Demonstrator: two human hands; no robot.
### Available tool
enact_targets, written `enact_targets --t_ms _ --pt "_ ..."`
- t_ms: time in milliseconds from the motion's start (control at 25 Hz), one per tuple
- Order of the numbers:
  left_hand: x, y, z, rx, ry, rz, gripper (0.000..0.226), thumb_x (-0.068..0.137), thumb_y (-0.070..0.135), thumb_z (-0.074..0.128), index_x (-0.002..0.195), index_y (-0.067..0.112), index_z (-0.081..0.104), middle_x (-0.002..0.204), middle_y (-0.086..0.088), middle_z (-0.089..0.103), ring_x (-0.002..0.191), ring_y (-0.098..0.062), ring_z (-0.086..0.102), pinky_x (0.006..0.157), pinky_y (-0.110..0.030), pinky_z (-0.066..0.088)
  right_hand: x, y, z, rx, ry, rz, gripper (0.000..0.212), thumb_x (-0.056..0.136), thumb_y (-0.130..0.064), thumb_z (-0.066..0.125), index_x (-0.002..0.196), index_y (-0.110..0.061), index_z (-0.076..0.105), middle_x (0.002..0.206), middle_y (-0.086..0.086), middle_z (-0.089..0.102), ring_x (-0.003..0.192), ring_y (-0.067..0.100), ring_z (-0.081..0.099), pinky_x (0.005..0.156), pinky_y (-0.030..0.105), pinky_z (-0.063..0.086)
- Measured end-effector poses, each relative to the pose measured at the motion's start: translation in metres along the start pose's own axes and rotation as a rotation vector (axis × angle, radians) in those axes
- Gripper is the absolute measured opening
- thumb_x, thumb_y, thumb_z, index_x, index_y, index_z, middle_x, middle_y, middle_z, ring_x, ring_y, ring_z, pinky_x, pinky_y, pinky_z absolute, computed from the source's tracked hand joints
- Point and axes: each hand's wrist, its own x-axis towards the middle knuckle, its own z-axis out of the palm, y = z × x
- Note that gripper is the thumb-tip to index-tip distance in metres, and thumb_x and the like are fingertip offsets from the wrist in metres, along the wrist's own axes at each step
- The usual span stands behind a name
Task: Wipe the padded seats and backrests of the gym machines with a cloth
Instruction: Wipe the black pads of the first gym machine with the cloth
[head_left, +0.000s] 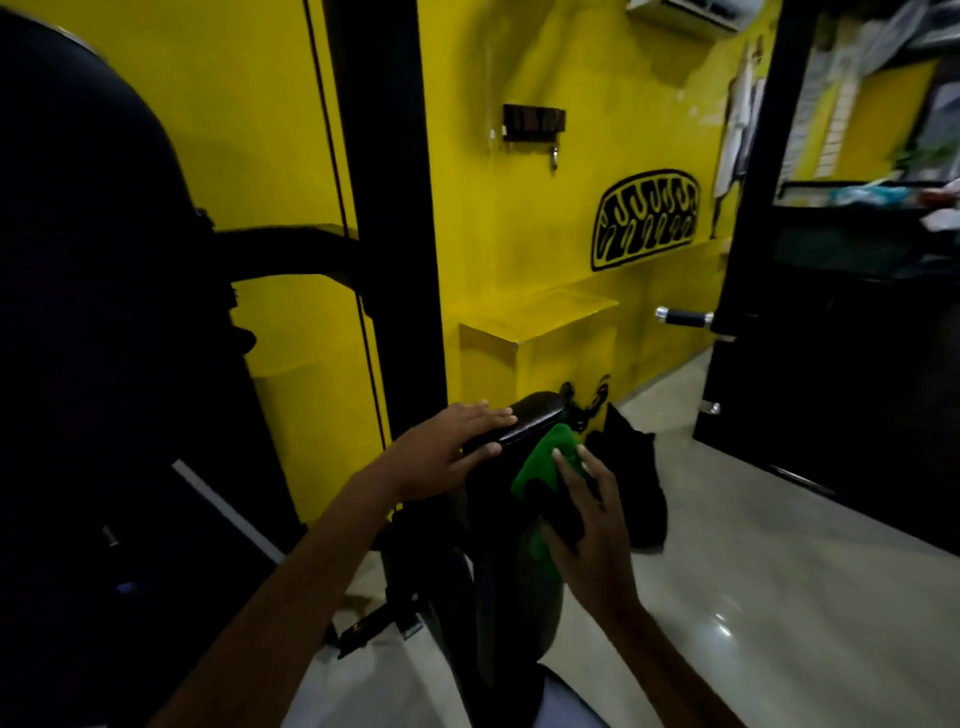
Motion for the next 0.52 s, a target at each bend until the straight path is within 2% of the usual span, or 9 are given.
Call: enact_targets --t_ms 40,120,200,280,440,520 --pt "0.0 -0.004 0.001 -0.033 0.013 0.012 0.048 0.096 0.039 0.038 0.142 0.025 0.042 0.149 0.008 0.039 0.14 -0.008 0.025 0.112 -0.024 0.019 -0.004 0.0 0.005 -0.026 -0.009 -0.01 0.067 0.08 -0.036 0.053 0.143 -0.037 0.03 0.147 0.005 0.027 0.133 0.03 0.035 0.104 0.041 0.038" --pt "0.001 -0.016 0.0 -0.08 -0.001 0.035 0.044 0.099 0.038 0.039 0.141 0.028 0.044 0.147 0.01 0.04 0.14 -0.006 0.026 0.113 -0.026 0.023 -0.008 -0.002 0.013 -0.05 0.011 -0.006 0.07 0.081 -0.037 0.053 0.145 -0.041 0.024 0.152 0.005 0.021 0.138 0.026 0.027 0.103 0.048 0.039" --pt "0.007 -0.028 -0.004 -0.064 -0.034 0.084 0.043 0.098 0.041 0.037 0.14 0.032 0.044 0.147 0.012 0.041 0.14 -0.005 0.026 0.112 -0.027 0.024 -0.011 -0.004 0.019 -0.111 0.028 -0.002 0.072 0.082 -0.035 0.054 0.147 -0.038 0.022 0.154 0.008 0.018 0.139 0.02 0.023 0.102 0.049 0.041" --pt "0.02 -0.038 -0.01 -0.048 -0.077 0.133 0.042 0.098 0.041 0.036 0.138 0.034 0.045 0.146 0.014 0.041 0.141 -0.004 0.023 0.11 -0.024 0.024 -0.014 -0.007 0.02 -0.177 0.013 -0.047 0.075 0.082 -0.034 0.056 0.148 -0.038 0.02 0.155 0.01 0.017 0.138 0.022 0.025 0.099 0.05 0.046" --pt "0.06 -0.048 -0.007 -0.167 -0.207 0.275 0.039 0.101 0.023 0.044 0.14 0.024 0.046 0.149 0.009 0.037 0.139 -0.001 0.02 0.105 -0.002 0.013 -0.026 -0.021 0.028 -0.516 -0.036 -0.258 0.06 0.094 -0.048 0.046 0.148 -0.035 0.022 0.152 0.012 0.022 0.134 0.035 0.031 0.096 0.054 0.046" --pt "0.078 -0.056 -0.004 -0.229 -0.262 0.374 0.039 0.1 0.024 0.045 0.14 0.023 0.045 0.149 0.009 0.036 0.139 -0.001 0.022 0.108 -0.006 0.016 -0.026 -0.034 0.045 -0.731 -0.041 -0.34 0.056 0.095 -0.056 0.041 0.145 -0.034 0.03 0.15 0.01 0.029 0.133 0.038 0.034 0.097 0.058 0.041"
